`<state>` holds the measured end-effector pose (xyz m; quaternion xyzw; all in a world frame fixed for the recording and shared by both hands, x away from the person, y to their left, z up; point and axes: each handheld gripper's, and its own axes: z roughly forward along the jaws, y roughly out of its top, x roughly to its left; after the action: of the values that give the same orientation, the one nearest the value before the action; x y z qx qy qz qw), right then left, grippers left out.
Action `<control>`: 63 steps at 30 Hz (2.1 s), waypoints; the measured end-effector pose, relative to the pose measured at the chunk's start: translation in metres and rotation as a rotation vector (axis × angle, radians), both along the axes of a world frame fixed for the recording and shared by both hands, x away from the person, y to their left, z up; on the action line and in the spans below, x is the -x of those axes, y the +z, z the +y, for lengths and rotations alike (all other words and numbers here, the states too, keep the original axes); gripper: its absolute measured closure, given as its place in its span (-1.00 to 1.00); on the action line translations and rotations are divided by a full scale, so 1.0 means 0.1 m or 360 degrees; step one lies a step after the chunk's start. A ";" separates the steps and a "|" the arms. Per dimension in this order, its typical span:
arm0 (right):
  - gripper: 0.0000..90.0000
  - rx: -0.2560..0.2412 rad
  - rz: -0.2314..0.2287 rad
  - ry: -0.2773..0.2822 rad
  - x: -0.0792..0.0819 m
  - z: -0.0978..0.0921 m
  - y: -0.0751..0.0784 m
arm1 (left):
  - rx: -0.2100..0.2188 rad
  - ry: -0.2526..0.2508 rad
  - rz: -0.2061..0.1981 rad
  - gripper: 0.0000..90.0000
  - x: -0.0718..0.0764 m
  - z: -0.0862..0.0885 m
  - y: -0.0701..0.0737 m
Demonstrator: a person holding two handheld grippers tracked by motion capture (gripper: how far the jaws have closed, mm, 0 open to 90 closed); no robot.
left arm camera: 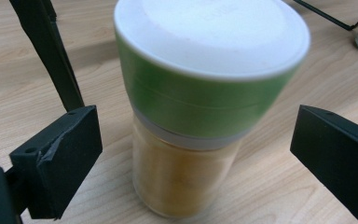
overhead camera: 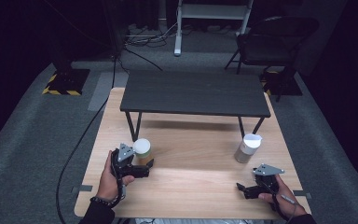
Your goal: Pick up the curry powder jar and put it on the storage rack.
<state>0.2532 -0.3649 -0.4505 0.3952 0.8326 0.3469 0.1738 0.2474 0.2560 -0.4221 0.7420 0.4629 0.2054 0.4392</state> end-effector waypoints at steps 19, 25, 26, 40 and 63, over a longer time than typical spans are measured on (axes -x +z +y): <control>-1.00 0.0001 0.0000 0.0004 0.00 0.00 0.00 | 0.0083 0.0076 0.0009 -0.91 -0.12 -0.03 -0.16; -1.00 0.0000 0.0000 0.0006 0.00 0.00 0.00 | 0.0104 0.0116 -0.0025 -0.81 -0.11 -0.05 -0.20; -1.00 0.0000 -0.0001 0.0007 0.00 0.00 0.00 | 0.0114 0.0115 -0.0031 -0.79 -0.11 -0.05 -0.21; -1.00 0.0000 -0.0001 0.0015 0.00 0.00 0.00 | 0.0127 0.0056 -0.0126 -0.31 -0.08 -0.05 -0.29; -1.00 -0.0001 0.0000 0.0015 -0.01 0.00 0.00 | 0.0100 0.0091 -0.0153 -0.23 -0.04 -0.07 -0.16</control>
<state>0.2537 -0.3650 -0.4505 0.3913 0.8344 0.3479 0.1721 0.2513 0.2490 -0.4382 0.7037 0.4684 0.2387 0.4780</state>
